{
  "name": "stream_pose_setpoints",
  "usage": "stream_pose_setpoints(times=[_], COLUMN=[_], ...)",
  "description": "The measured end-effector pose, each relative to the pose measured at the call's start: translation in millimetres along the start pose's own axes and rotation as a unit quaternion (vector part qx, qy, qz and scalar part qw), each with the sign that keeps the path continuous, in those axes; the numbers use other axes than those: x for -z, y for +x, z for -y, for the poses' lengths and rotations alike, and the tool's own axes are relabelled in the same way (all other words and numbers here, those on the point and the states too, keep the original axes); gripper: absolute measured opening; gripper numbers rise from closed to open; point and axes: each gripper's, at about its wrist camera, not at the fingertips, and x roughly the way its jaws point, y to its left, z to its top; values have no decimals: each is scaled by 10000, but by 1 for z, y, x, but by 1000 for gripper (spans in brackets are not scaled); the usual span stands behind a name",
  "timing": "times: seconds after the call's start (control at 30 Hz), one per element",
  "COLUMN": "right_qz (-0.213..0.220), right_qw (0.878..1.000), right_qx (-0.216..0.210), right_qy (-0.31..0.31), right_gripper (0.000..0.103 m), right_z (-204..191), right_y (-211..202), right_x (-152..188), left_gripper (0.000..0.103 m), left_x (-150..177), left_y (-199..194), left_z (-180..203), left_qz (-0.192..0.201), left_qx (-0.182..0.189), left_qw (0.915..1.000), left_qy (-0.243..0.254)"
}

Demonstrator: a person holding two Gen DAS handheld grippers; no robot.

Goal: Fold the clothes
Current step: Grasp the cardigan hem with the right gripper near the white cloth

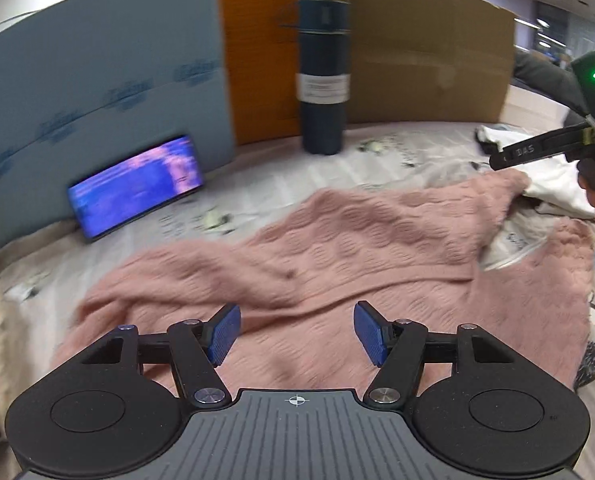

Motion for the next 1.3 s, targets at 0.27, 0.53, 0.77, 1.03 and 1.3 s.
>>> stream_pose_setpoints(times=[0.27,0.53,0.77,1.03,1.3], right_qz=[-45,140,437,64,377], right_qw=[9996,9881,9971,9973,9937], right_qx=[209,1307,565,-89,-392], right_qy=[-179,-797,247,721,977], right_gripper=[6,0,42,45,60], right_z=[9,14,40,40,36], right_y=[33,48,19,27,-4], right_x=[12,17,14,12,6], left_gripper=[64,64,64,64,64], left_x=[-5,-16,-29,-27,-23], left_y=[21,45,50,52,37], left_z=[19,21,24,37,38], left_qz=[-217,-276,-105,-186,-102], left_qx=[172,176,226,360,241], left_qw=[9993,9991,9991,9982,9988], left_qy=[243,264,336,445,422])
